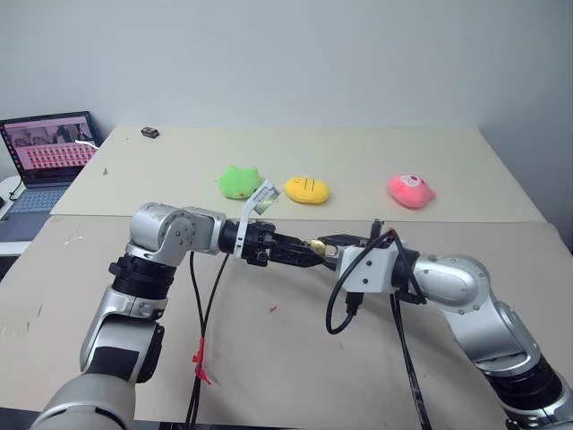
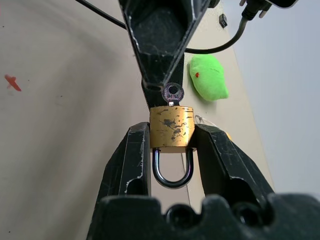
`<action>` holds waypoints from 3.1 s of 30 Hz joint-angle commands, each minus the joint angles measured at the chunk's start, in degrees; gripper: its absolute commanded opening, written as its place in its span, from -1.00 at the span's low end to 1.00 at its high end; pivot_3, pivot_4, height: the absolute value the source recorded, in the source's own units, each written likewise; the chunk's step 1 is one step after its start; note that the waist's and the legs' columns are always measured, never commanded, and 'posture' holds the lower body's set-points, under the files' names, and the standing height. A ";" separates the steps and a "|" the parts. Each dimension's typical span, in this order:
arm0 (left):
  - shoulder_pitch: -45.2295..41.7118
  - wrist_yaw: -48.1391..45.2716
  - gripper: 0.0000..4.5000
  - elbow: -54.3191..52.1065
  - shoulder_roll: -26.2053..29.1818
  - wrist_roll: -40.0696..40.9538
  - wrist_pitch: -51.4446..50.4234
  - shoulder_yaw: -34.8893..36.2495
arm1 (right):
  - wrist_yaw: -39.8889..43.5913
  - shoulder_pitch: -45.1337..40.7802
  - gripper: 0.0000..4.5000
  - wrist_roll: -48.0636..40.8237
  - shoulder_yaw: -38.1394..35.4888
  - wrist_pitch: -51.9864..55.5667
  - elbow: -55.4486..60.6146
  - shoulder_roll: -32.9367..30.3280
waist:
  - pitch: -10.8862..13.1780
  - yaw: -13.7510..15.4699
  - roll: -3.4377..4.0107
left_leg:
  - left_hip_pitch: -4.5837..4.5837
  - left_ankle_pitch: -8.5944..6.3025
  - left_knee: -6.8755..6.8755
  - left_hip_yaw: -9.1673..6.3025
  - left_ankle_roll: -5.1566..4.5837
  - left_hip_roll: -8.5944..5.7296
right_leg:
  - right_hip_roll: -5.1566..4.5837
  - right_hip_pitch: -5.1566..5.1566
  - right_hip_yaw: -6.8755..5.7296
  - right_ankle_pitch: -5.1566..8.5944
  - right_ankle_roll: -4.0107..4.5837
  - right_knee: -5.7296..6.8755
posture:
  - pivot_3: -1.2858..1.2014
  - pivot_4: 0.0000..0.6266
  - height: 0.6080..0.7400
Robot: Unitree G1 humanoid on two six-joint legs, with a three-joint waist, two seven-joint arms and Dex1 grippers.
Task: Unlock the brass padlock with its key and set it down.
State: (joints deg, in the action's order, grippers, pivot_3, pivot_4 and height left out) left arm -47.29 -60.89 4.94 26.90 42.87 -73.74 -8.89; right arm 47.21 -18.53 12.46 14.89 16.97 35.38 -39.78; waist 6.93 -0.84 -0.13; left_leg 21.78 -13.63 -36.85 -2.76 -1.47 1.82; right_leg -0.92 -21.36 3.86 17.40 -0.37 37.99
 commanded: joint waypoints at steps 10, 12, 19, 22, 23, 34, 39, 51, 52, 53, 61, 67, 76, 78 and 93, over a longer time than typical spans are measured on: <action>-1.03 -0.48 0.38 -0.90 -0.15 0.69 1.06 0.70 | -1.03 -0.26 -0.59 0.87 0.17 0.47 2.38 1.53 | 0.00 -0.03 0.00 | 0.01 0.00 0.00 -0.03 0.00 0.00 | 0.00 0.00 -0.02 0.00 0.00 0.00 | 0.03 -0.52 -0.21; -1.08 -0.45 0.38 -0.85 -0.21 0.71 1.02 0.78 | -0.99 -0.14 -0.59 0.96 0.26 0.66 2.55 1.77 | 0.00 -0.02 0.00 | 0.02 0.00 0.00 -0.03 0.00 0.00 | 0.00 0.00 -0.02 0.00 0.00 0.00 | 0.03 -0.52 -0.21; -1.27 -0.67 0.38 -0.52 -0.11 0.73 1.16 0.97 | -0.81 0.39 -0.59 1.09 0.37 1.17 3.10 2.14 | 0.00 -0.03 0.00 | 0.01 0.00 0.00 -0.03 0.00 0.00 | 0.00 0.00 -0.02 0.00 0.00 0.00 | 0.03 -0.52 -0.21; -1.47 -0.80 0.38 -0.25 -0.11 0.71 1.23 1.03 | -0.74 0.47 -0.59 1.06 0.05 1.22 3.12 2.07 | 0.00 -0.03 0.00 | 0.02 0.00 0.00 -0.03 0.00 -0.01 | 0.00 0.00 -0.02 0.00 0.00 0.00 | 0.03 -0.52 -0.21; -1.48 -0.86 0.38 -0.24 -0.10 0.72 1.26 1.00 | -0.73 0.47 -0.59 1.03 -0.07 1.21 3.08 2.02 | 0.00 -0.02 0.00 | 0.02 0.00 0.00 -0.03 0.00 -0.01 | 0.00 0.00 -0.02 0.00 0.00 0.00 | 0.03 -0.52 -0.21; -1.35 -1.40 -0.99 -0.63 -0.19 1.24 0.84 1.16 | -0.51 0.54 -0.59 0.09 -2.99 0.52 2.26 -0.60 | 0.00 0.01 0.00 | 0.03 0.00 0.00 -0.04 0.00 -0.02 | 0.00 0.01 -0.02 0.00 0.00 -0.01 | 0.03 -0.52 -0.21; -1.29 -1.42 -0.99 -0.77 -0.41 1.18 0.80 0.96 | -0.68 0.26 -0.59 -0.27 -3.21 0.37 1.98 -1.08 | 0.00 -0.07 0.00 | 0.02 0.00 0.00 -0.05 0.00 -0.01 | 0.00 0.01 -0.03 0.00 0.00 0.00 | 0.03 -0.52 -0.21; -1.23 -1.88 -0.99 -1.08 -0.32 0.04 2.45 -0.23 | -1.08 0.15 -0.59 -1.39 -4.02 0.20 1.53 -2.10 | 0.00 -0.04 0.00 | 0.03 0.00 0.00 -0.05 0.00 -0.01 | 0.00 0.00 -0.03 0.00 0.00 0.00 | 0.03 -0.52 -0.21; -1.11 -1.91 -0.99 -1.24 -0.27 -0.01 2.68 -0.39 | -1.11 0.16 -0.59 -1.40 -3.99 0.25 1.61 -2.07 | 0.00 -0.03 0.00 | 0.03 0.00 0.00 -0.05 0.00 -0.01 | 0.00 0.01 -0.03 0.00 0.00 0.00 | 0.03 -0.52 -0.21; -0.97 -2.36 -0.99 -1.51 -0.14 0.12 3.02 -0.58 | -1.14 0.14 -0.59 -1.39 -3.93 0.31 1.65 -2.01 | 0.00 -0.03 0.00 | 0.03 0.00 0.00 -0.05 0.00 -0.01 | 0.00 0.01 -0.03 0.00 0.00 -0.01 | 0.03 -0.52 -0.21; -1.57 -1.97 0.26 -0.12 -0.42 1.36 1.77 1.01 | -1.05 0.17 -0.59 -1.25 -3.92 0.36 1.67 -1.80 | 0.00 -0.03 0.00 | 0.03 0.00 -0.01 -0.05 0.00 -0.02 | 0.00 0.01 -0.03 0.00 0.00 0.00 | 0.03 -0.52 -0.21; -2.22 -0.98 0.26 1.51 -1.27 2.10 0.07 2.61 | -0.87 0.11 -0.59 -1.29 -4.20 0.39 1.78 -1.82 | 0.00 -0.04 0.00 | 0.04 0.00 0.00 -0.05 0.00 -0.01 | 0.01 0.00 -0.03 0.00 0.00 0.00 | 0.03 -0.52 -0.21; -2.69 -0.42 -0.07 2.54 -1.67 2.52 -0.29 3.30 | -0.68 0.41 -0.59 -1.38 -4.47 0.94 2.63 -2.07 | 0.00 -0.07 0.00 | 0.05 0.00 -0.01 -0.06 0.00 -0.01 | 0.00 0.00 -0.03 0.00 0.01 0.00 | 0.03 -0.52 -0.21; -2.69 -0.48 -0.43 2.53 -1.67 2.62 -0.30 3.14 | -0.67 0.32 -0.59 -1.38 -4.54 1.06 2.71 -2.05 | 0.00 -0.06 0.00 | 0.05 0.00 0.00 -0.07 0.00 -0.01 | 0.01 0.00 -0.03 0.00 0.01 -0.01 | 0.03 -0.52 -0.21; -3.04 -0.34 -0.99 3.22 -1.90 2.51 0.11 2.68 | -0.68 0.57 -0.59 -1.31 -4.75 1.64 3.15 -2.04 | 0.00 -0.02 0.00 | 0.05 0.00 -0.01 -0.07 0.00 -0.02 | 0.00 0.00 -0.03 0.00 0.01 -0.01 | 0.03 -0.52 -0.21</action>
State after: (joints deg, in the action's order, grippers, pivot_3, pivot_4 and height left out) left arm -48.41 -60.22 9.32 25.39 44.07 -73.87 -7.31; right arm 47.21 -17.55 10.96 11.74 18.13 37.32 -41.56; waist 6.92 -0.86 -0.13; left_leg 21.84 -13.63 -36.85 -2.83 -1.47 1.80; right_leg -0.92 -21.36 3.83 17.40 -0.36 37.99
